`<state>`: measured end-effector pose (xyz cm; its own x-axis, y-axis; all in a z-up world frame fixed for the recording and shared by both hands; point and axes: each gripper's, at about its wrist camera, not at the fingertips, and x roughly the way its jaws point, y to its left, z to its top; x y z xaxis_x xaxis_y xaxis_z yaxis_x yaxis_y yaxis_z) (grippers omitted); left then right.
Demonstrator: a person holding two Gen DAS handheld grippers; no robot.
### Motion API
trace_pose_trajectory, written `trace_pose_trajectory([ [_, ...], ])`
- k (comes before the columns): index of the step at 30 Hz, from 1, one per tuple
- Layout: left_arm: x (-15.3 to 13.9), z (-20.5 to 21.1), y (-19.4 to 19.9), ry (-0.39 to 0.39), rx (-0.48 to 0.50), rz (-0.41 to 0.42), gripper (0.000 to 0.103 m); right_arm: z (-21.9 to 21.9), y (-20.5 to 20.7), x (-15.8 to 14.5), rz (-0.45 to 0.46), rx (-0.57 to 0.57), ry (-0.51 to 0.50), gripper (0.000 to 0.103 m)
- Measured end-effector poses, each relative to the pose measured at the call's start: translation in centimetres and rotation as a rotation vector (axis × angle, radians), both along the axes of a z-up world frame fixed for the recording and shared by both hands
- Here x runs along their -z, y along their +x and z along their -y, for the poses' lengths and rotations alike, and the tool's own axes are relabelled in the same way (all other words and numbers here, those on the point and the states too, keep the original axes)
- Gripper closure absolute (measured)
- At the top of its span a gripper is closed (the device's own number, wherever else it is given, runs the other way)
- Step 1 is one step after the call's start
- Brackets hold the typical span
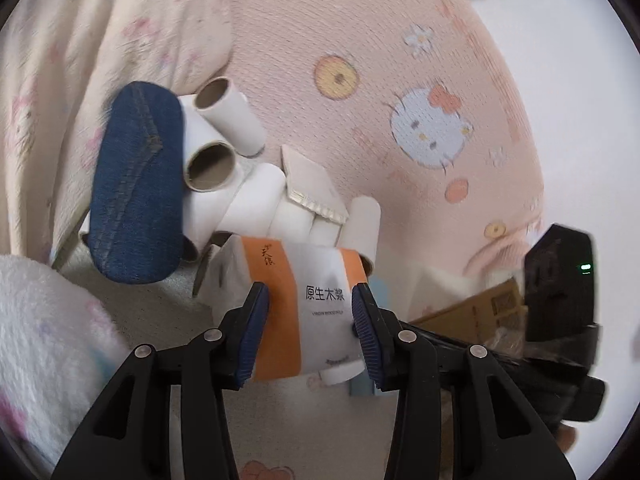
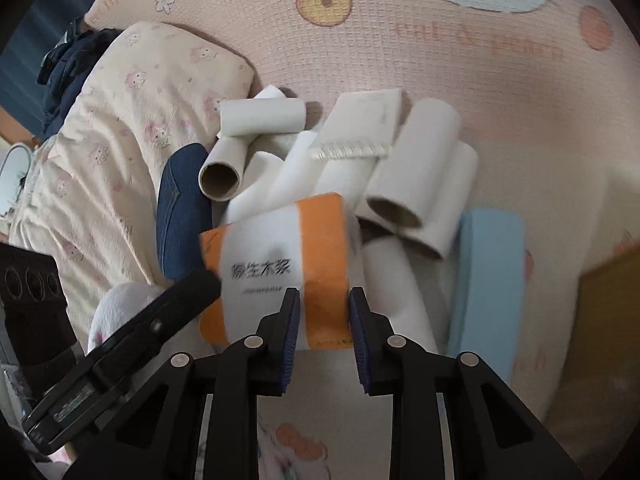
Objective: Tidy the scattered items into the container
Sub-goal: 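Close the left gripper on the tissue pack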
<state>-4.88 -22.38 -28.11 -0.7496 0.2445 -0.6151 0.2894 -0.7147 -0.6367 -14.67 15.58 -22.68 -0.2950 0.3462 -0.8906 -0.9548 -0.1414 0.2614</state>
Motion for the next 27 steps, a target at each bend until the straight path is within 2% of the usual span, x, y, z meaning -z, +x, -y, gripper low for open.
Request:
trace_pose_trajectory([
  [3, 0.1, -1.2, -0.4, -0.024, 0.052, 0.019, 0.057, 1.0, 0.7, 0.5, 0.001, 0.093, -0.028, 0.081],
  [6, 0.3, -1.7, -0.6, -0.019, 0.079, 0.032, 0.057, 1.7, 2.4, 1.0, -0.082, 0.193, -0.065, 0.081],
  [9, 0.7, -1.9, -0.6, 0.022, 0.114, 0.041, 0.057, 3.1, 2.3, 0.7, -0.052, 0.219, -0.048, 0.081],
  [14, 0.8, -3.3, -0.8, 0.002, 0.171, 0.049, 0.057, 5.1, 1.6, 0.4, -0.019, 0.253, -0.059, 0.081],
  [17, 1.5, -4.1, -0.8, 0.095, 0.242, 0.062, 0.06, 6.3, 1.1, 0.6, -0.056, 0.295, -0.063, 0.084],
  [18, 1.6, -4.3, -0.8, 0.082, 0.242, 0.079, 0.06, 6.7, 1.0, 0.6, -0.048, 0.31, -0.061, 0.084],
  [20, 1.3, -4.6, -0.4, -0.029, 0.209, 0.111, 0.06, 7.3, 0.9, 0.8, -0.008, 0.339, -0.052, 0.084],
  [21, 1.1, -4.5, -0.3, -0.052, 0.195, 0.11, 0.06, 7.4, 0.9, 0.8, 0.003, 0.349, -0.048, 0.084],
  [25, 0.9, -3.8, 0.0, -0.029, 0.172, 0.093, 0.059, 7.8, 1.4, 0.4, 0.003, 0.373, -0.026, 0.083],
  [27, 1.1, -3.9, -0.1, -0.063, 0.159, 0.117, 0.057, 8.0, 1.7, 0.1, 0.007, 0.393, -0.009, 0.083],
])
